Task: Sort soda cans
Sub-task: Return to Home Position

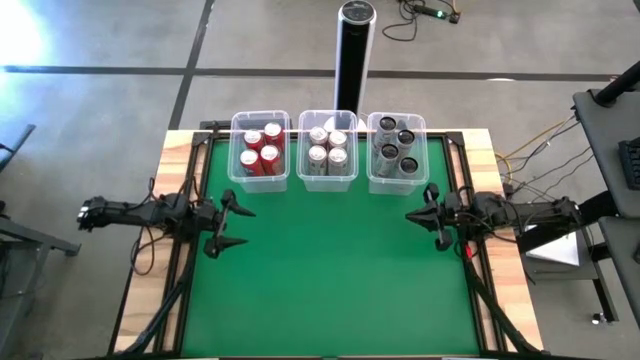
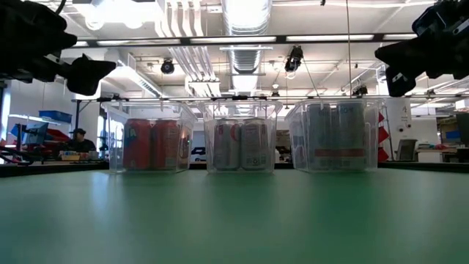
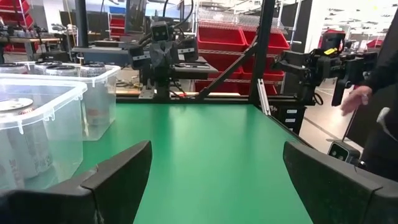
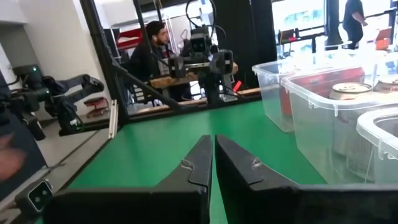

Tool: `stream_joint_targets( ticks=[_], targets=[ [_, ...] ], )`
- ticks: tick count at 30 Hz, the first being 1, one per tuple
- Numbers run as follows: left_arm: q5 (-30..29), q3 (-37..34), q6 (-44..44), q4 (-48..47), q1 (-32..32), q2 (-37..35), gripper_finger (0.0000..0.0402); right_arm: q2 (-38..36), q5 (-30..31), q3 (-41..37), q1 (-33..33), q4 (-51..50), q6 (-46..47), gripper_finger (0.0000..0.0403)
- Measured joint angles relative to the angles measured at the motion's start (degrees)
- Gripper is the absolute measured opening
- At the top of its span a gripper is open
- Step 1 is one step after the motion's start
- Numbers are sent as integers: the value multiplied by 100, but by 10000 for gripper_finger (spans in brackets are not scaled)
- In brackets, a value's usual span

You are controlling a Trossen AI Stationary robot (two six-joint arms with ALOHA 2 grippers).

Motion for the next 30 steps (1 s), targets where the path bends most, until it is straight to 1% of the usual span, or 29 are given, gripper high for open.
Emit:
stream_joint_targets(
  ticks=[30],
  targets=[
    [7, 77, 0, 32, 0, 237, 348, 0, 2, 76, 0, 10, 1, 13]
  ],
)
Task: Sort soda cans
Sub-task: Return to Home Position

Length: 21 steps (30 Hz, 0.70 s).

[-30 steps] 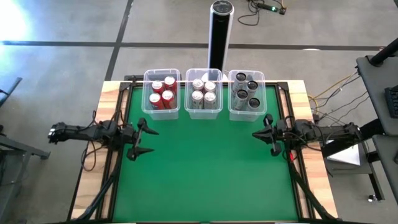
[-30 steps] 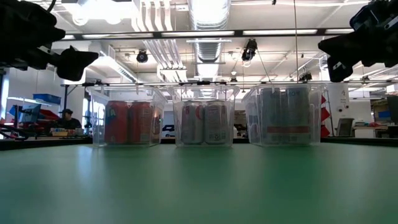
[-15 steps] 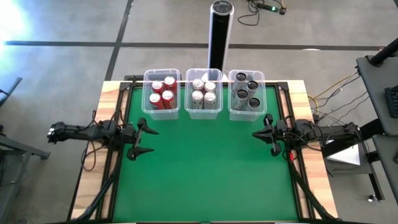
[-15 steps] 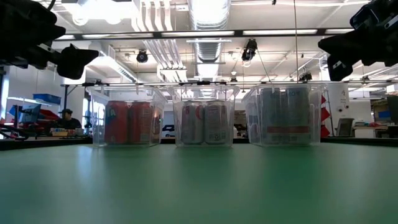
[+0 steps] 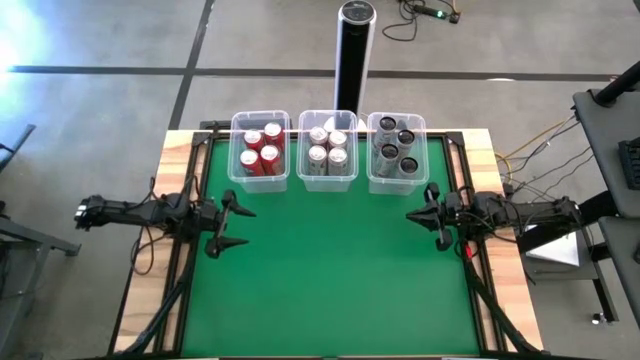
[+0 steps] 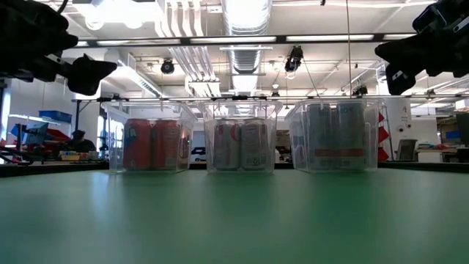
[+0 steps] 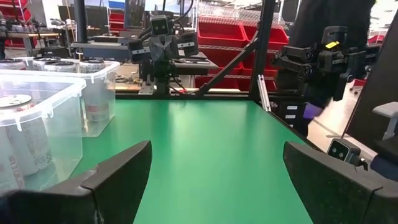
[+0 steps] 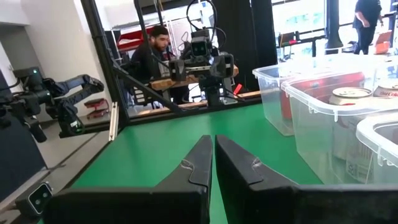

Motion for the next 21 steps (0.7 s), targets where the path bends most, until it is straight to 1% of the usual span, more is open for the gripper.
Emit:
stream_joint_targets(
  ticks=[21],
  targets=[
    [0, 0, 0, 0, 0, 134, 348, 0, 2, 4, 0, -4, -7, 13]
  ],
)
